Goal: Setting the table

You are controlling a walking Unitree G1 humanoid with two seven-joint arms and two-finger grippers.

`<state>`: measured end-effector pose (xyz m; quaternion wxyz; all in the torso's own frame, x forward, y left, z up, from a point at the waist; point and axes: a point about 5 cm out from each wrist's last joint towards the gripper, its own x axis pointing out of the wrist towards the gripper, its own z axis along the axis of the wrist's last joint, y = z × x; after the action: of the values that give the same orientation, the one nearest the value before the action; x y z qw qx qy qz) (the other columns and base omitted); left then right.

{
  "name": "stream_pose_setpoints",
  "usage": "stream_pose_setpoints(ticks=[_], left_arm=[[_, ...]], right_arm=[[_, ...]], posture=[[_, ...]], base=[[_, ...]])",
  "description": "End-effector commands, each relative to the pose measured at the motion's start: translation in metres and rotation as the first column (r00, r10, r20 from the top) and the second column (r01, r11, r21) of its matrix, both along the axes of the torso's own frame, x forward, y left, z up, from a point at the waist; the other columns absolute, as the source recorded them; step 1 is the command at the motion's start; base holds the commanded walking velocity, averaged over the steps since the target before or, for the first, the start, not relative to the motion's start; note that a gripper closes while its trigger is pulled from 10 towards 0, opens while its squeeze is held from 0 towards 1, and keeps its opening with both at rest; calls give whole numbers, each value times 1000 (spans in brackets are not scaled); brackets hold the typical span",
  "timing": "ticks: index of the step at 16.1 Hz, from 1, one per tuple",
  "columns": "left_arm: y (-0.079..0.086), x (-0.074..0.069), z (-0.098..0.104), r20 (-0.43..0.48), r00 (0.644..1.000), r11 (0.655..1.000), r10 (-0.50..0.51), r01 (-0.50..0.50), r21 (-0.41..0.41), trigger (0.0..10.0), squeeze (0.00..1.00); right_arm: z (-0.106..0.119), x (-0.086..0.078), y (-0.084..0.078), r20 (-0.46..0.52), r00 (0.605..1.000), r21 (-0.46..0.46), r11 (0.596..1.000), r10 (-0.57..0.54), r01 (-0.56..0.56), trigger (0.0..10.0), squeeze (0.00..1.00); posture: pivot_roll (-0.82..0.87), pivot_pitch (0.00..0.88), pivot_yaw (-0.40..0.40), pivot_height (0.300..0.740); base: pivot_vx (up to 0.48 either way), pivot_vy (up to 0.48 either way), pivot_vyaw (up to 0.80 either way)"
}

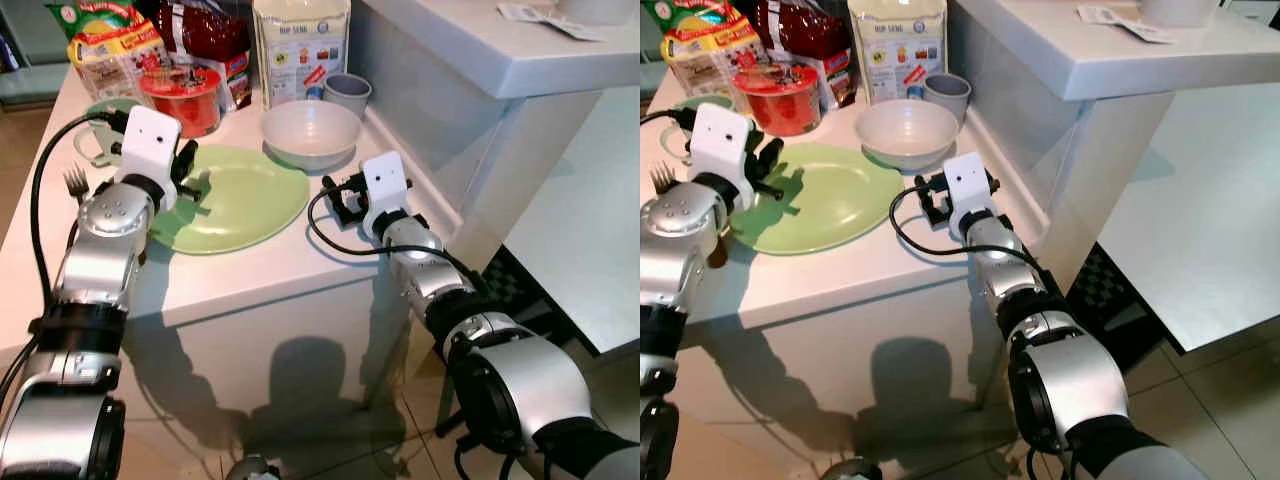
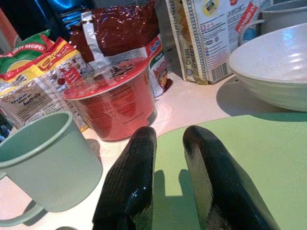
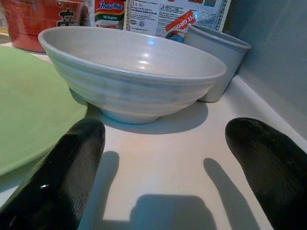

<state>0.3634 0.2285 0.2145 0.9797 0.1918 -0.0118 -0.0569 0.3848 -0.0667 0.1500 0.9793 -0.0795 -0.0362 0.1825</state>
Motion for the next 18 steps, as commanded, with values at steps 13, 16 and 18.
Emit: stream_pose_setpoints(ticks=[13,16,18], left_arm=[[-8,-64,-15,48,999,990,25,-18,-141,10000,0],[-11,-69,-24,46,998,991,31,-24,-130,10000,0],[-13,-70,-28,29,999,992,25,-22,-125,10000,0]], right_arm=[[31,11,-21,101,995,58,998,-9,4,10000,0],[26,9,-23,95,995,53,999,-7,2,10000,0],[26,9,-23,97,995,56,998,-6,1,10000,0]], posture=[[213,0,-92,740],[201,0,-91,740],[200,0,-91,740]], base=[[0,0,0],[0,0,0],[0,0,0]])
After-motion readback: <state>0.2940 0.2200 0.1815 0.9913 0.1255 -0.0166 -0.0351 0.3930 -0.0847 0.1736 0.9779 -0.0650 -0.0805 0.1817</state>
